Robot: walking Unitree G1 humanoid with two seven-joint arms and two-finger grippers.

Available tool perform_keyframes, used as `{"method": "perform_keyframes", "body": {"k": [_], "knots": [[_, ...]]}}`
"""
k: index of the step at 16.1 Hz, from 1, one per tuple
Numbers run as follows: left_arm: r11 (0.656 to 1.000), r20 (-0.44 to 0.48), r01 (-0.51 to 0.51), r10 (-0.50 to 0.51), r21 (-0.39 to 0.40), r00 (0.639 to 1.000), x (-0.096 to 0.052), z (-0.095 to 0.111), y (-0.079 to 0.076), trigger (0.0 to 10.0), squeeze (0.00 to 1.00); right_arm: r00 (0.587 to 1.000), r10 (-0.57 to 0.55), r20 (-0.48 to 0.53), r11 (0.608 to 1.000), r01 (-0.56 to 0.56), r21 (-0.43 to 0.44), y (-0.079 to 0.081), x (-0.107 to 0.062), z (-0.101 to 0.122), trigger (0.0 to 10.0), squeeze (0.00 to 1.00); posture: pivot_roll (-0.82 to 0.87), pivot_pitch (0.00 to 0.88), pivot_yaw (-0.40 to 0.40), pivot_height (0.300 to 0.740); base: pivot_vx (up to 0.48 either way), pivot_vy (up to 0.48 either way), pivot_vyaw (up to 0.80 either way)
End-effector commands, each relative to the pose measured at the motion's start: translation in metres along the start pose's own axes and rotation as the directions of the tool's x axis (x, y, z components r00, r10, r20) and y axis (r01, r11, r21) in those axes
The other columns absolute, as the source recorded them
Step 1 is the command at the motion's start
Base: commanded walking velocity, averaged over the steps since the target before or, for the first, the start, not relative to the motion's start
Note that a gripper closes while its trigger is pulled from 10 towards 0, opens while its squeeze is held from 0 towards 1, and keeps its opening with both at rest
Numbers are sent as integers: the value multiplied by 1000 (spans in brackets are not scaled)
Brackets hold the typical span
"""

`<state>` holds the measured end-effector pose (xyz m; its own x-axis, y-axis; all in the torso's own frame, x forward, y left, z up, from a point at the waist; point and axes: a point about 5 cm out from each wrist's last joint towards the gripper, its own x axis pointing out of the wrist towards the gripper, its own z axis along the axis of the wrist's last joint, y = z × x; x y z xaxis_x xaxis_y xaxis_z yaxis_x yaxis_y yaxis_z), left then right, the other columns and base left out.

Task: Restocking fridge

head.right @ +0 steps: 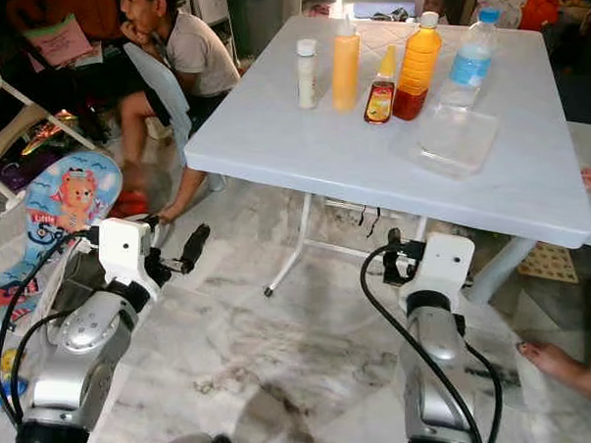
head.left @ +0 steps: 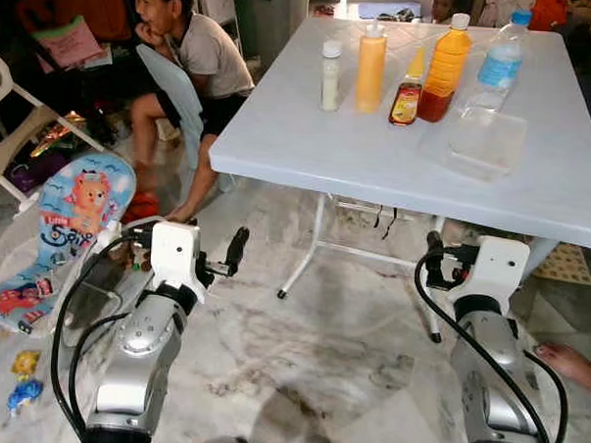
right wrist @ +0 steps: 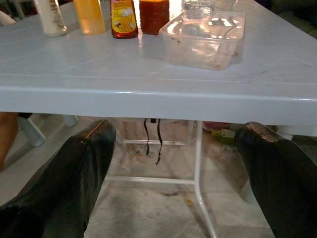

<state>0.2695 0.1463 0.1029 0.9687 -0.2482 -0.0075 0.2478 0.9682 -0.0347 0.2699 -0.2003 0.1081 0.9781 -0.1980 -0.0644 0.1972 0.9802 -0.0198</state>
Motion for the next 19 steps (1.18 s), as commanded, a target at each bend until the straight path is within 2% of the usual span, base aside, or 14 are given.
{"method": "perform_keyframes", "body": {"k": [1, 8, 14, 16, 19], "knots": [[1000, 0, 6, -6, 2, 1000, 1, 1, 1, 10000, 0, 1000, -3, 13, 1000, 3, 11, 0, -1, 4, 10000, 0, -82, 50, 65, 740, 244, 0, -800], [999, 7, 32, -32, -9, 999, 1, 1, -3, 10000, 0, 1000, 3, 9, 1000, -3, 6, 1, -1, 4, 10000, 0, -84, 49, 64, 740, 391, 0, -800], [999, 8, 37, -37, 1, 999, 2, 1, -4, 10000, 0, 999, 29, 33, 999, -30, 12, 5, -2, 7, 10000, 0, -84, 42, 63, 740, 379, 0, 0], [1000, -1, 24, -24, 13, 1000, 2, 0, -3, 10000, 0, 995, 78, 54, 997, -78, 0, 8, -2, 10, 10000, 0, -84, 38, 63, 740, 323, 0, 0], [1000, -5, 18, -18, 10, 1000, 1, -1, -3, 10000, 0, 996, 74, 53, 997, -73, -9, 9, -2, 10, 10000, 0, -83, 32, 63, 740, 0, 0, 669]]}}
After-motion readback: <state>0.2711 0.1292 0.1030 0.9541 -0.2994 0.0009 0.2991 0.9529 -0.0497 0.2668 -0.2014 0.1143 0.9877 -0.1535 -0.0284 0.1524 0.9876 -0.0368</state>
